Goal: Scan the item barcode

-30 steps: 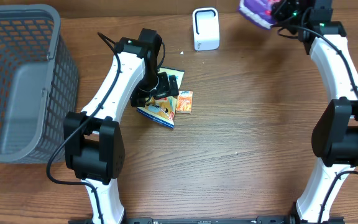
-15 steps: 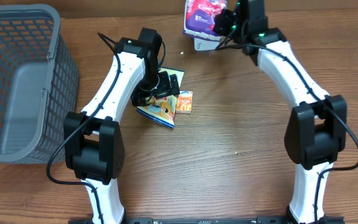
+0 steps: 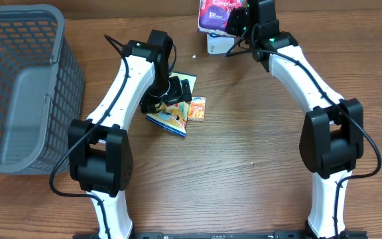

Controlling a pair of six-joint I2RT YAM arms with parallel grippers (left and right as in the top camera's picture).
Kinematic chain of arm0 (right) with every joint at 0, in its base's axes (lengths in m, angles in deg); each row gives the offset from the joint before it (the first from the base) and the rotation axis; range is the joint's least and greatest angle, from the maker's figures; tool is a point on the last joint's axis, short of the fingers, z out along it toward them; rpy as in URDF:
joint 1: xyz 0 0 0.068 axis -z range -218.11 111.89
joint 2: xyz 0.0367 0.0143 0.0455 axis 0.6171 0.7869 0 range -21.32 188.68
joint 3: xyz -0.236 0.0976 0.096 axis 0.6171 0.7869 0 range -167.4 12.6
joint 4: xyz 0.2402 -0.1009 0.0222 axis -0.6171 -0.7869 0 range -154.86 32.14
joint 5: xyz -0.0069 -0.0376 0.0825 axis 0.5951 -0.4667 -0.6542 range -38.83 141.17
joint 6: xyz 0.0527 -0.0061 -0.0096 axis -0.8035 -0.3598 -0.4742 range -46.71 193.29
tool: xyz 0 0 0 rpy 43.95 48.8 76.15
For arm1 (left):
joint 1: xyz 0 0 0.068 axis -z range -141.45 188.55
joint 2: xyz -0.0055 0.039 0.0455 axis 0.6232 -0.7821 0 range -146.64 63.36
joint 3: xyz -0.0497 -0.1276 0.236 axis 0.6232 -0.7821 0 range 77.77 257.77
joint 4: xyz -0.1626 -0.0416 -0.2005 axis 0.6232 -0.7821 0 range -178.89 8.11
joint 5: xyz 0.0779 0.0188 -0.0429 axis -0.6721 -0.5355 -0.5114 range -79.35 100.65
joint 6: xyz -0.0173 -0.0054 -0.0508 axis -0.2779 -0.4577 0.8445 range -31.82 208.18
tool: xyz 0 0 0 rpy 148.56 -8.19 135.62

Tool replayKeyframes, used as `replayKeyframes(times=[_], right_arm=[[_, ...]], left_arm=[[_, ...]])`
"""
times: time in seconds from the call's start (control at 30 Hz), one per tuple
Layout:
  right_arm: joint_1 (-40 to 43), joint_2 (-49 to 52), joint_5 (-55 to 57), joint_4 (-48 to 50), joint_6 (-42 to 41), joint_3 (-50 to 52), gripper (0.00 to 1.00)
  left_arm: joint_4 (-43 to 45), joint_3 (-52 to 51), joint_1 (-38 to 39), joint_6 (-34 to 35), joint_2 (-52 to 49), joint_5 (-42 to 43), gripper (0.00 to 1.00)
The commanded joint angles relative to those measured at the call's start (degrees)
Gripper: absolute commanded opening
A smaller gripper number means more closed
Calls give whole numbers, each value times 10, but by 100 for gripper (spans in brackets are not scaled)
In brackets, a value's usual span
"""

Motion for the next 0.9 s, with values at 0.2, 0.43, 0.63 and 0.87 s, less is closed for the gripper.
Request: replayKeyframes(times=[0.2,0.43,0.63,0.87], right_arm=[[6,15,7,17,4,-4,4],[44,-39,7,14,4,-9,4],[131,-93,34,-51,-48,-9,4],[302,-105,64,-203,-109,-7,4]], left_arm=[[-3,5,2,6,0,7,100],[-3,5,2,6,0,7,100],[-3,5,2,6,0,7,100],[2,5,2,6,0,7,100]])
